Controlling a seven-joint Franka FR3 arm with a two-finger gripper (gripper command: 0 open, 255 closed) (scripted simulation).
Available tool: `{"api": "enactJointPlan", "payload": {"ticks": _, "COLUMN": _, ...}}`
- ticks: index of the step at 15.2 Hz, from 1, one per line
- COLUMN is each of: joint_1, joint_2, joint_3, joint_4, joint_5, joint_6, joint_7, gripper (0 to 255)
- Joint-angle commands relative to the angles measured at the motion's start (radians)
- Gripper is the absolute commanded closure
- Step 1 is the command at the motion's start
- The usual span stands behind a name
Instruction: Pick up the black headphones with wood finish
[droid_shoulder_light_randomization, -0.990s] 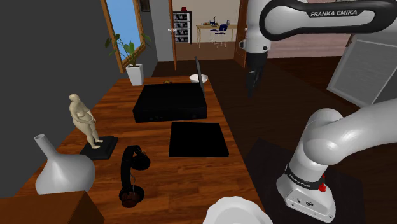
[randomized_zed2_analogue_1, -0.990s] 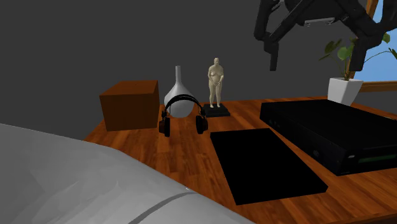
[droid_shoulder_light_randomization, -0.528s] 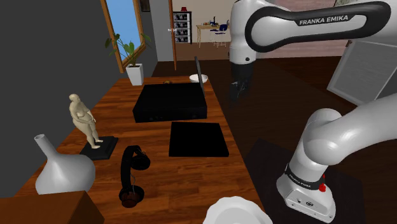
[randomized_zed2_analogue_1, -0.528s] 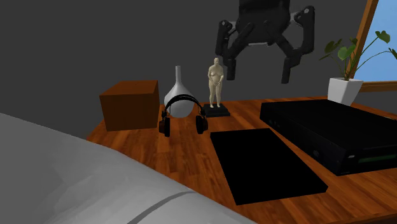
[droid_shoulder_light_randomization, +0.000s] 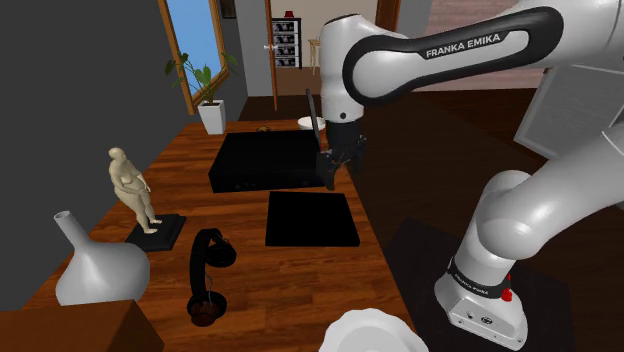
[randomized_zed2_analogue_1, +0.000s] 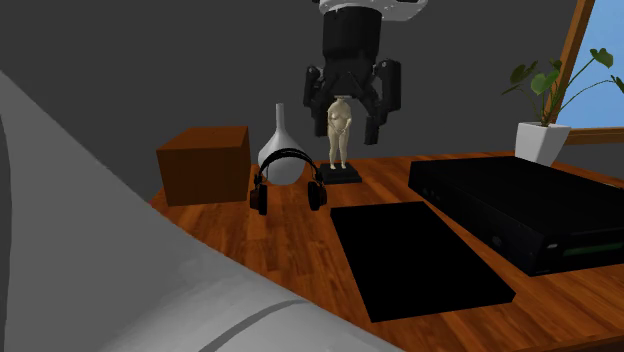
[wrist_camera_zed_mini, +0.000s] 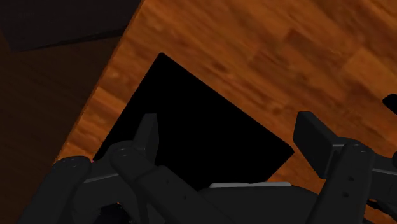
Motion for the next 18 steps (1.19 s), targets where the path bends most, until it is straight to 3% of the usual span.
{"api": "enactJointPlan", "payload": {"ticks": 1, "joint_1": -0.003, "joint_2": 0.058, "joint_3": 0.045, "joint_4": 0.032, "joint_5": 0.019, "joint_6": 0.033, "joint_7": 0.082, "gripper": 0}}
{"api": "enactJointPlan", "payload": {"ticks": 9, "joint_1": -0.033, "joint_2": 0.346, "joint_3": 0.198, "joint_4": 0.214, "joint_5": -0.004, "joint_6": 0.16, "joint_7": 0.398, "gripper": 0}}
{"api": "enactJointPlan", "payload": {"ticks": 14, "joint_1": -0.033, "joint_2": 0.559, "joint_3": 0.261, "joint_4": 0.373, "joint_5": -0.094, "joint_6": 0.21, "joint_7": 0.613, "gripper": 0}}
{"api": "enactJointPlan", "payload": {"ticks": 18, "joint_1": 0.002, "joint_2": 0.738, "joint_3": 0.272, "joint_4": 0.527, "joint_5": -0.191, "joint_6": 0.222, "joint_7": 0.779, "gripper": 0}}
